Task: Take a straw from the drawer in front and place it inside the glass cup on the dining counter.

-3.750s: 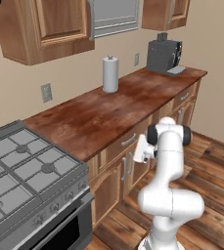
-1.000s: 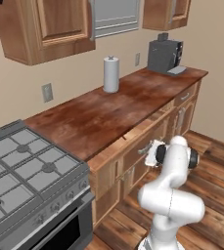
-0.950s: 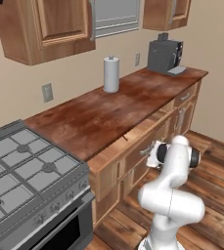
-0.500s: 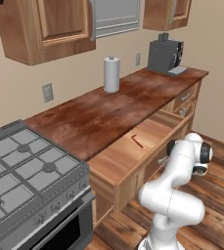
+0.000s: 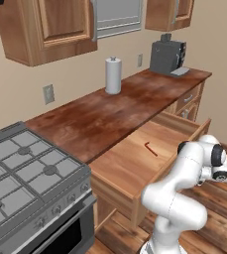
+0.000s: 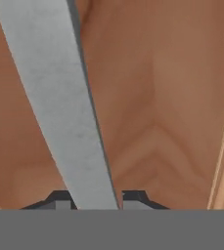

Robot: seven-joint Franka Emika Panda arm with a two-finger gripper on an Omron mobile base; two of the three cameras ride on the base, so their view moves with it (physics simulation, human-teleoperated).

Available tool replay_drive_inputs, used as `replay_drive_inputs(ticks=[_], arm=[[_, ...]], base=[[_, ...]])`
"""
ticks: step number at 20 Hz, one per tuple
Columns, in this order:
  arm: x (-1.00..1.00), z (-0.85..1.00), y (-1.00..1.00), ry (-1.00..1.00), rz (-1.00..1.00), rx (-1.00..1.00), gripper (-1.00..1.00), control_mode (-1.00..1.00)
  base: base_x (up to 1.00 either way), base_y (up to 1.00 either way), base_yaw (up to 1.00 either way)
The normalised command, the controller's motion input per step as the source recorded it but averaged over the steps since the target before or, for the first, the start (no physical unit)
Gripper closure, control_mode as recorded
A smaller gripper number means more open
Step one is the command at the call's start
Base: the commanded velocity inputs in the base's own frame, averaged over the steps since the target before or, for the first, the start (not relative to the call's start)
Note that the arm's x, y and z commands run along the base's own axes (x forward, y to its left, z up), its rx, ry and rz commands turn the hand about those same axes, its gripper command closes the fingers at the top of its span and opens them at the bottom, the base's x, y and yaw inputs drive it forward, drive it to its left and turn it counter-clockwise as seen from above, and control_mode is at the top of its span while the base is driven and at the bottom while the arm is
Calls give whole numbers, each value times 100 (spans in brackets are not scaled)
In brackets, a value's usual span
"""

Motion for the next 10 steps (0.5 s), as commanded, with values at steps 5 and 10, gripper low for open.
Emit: replay_drive_inputs(ticks=[5,10], arm=[[-20,27,-2,0,-5,-15,-100,-100],[-80,25,-39,-1,-2,-20,-100,-100]], base=[[0,0,0],[0,0,0]])
